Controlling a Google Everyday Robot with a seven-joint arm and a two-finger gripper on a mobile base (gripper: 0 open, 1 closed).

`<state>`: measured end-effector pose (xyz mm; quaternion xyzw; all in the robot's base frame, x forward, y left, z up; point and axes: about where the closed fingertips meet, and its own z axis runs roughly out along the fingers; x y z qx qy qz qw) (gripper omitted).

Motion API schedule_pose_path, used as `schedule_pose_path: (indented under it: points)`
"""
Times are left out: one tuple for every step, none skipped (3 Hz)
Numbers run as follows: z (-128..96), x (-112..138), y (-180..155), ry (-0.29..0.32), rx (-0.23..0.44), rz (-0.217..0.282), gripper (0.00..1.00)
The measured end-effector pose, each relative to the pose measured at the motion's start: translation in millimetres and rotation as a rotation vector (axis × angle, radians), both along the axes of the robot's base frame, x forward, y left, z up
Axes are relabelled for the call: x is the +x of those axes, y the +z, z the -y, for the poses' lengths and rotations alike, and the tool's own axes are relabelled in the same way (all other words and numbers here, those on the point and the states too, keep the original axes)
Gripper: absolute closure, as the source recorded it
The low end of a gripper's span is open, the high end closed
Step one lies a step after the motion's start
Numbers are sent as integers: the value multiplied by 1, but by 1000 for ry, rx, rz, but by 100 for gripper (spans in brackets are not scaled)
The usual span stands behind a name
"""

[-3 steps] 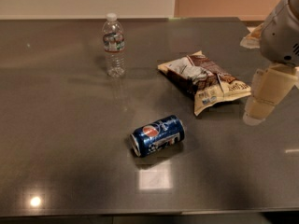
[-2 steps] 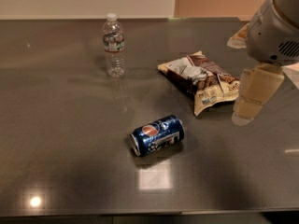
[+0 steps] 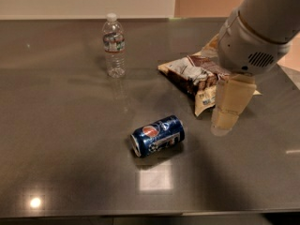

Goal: Place pepsi can upright

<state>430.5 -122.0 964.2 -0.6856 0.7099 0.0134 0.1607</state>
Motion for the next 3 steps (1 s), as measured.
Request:
schedule_pose_path:
  points:
    - [-29,-17,-19,90,-20,-13,0]
    - [-54,-28,-39,157,-49,-20,0]
    - [-75,-28,-59,195,-52,-42,0]
